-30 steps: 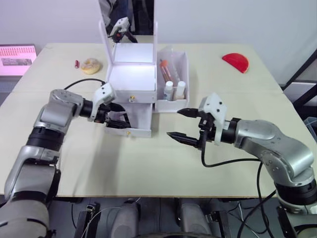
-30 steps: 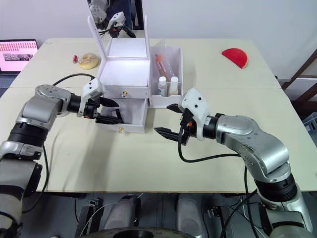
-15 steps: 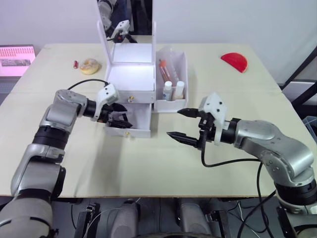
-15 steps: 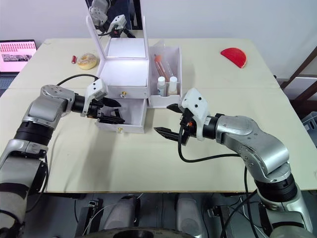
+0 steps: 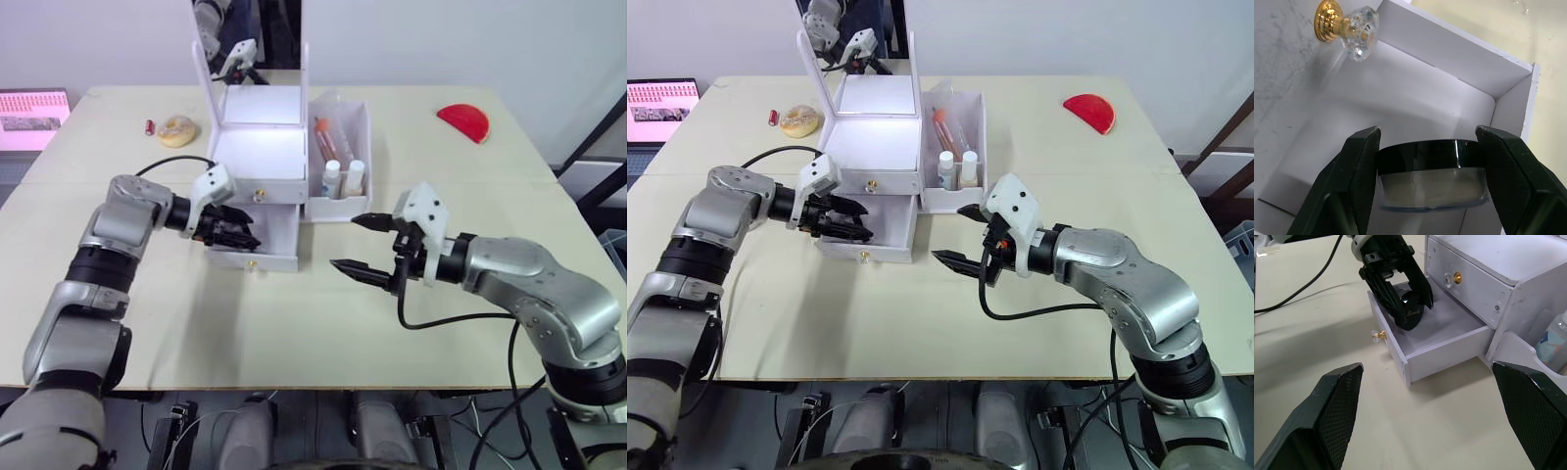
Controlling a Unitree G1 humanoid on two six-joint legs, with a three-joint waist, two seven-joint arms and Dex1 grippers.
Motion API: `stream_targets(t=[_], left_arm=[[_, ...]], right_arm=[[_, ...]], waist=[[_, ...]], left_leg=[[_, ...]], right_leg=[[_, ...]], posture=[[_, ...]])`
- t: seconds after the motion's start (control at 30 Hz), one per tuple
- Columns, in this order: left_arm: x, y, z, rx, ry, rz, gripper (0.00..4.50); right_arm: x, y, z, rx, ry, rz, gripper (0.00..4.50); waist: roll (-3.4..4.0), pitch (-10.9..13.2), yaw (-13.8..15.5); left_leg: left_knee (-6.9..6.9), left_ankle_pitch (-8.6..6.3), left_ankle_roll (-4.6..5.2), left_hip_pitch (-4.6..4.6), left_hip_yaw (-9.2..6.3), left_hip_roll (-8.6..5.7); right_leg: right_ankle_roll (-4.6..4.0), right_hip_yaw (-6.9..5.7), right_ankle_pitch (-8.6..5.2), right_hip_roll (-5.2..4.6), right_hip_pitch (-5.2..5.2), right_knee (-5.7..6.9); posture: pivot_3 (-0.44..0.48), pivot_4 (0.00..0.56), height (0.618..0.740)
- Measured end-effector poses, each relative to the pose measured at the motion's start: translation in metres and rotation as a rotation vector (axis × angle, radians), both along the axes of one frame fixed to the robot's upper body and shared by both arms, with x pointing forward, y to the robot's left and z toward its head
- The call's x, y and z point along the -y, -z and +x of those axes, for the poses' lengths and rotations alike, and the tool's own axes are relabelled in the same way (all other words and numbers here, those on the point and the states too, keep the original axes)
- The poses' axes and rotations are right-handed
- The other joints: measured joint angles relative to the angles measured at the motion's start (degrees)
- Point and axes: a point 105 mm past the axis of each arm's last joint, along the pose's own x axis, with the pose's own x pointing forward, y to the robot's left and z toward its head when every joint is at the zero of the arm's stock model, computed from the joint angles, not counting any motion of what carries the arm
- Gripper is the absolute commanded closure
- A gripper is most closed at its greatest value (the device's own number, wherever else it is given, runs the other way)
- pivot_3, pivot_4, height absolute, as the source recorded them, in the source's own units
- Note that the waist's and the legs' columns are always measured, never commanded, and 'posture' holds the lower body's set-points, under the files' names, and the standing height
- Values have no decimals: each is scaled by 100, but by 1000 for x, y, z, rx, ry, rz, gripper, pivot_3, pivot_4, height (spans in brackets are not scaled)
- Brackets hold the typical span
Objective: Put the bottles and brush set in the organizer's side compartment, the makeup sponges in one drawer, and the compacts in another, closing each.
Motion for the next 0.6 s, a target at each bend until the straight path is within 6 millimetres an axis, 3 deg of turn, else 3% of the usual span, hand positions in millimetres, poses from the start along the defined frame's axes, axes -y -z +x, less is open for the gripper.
stream_targets(t=[0.37,0.6], left_arm=[[0,-2,0,-13,-13,-16,1920],[-5,-42,-7,53,-34,-111,1920]], right_arm=[[1,0,1,5,6,-4,0],[1,0,1,7,8,-7,0]], waist=[[-1,0,-2],[-1,1,-21]], left_leg=[[2,0,0,3,0,0],[2,0,0,8,-3,0]], right_leg=[[1,0,0,0,0,13],[9,0,-5,0,0,27]], posture=[[0,150,739],[0,150,739]])
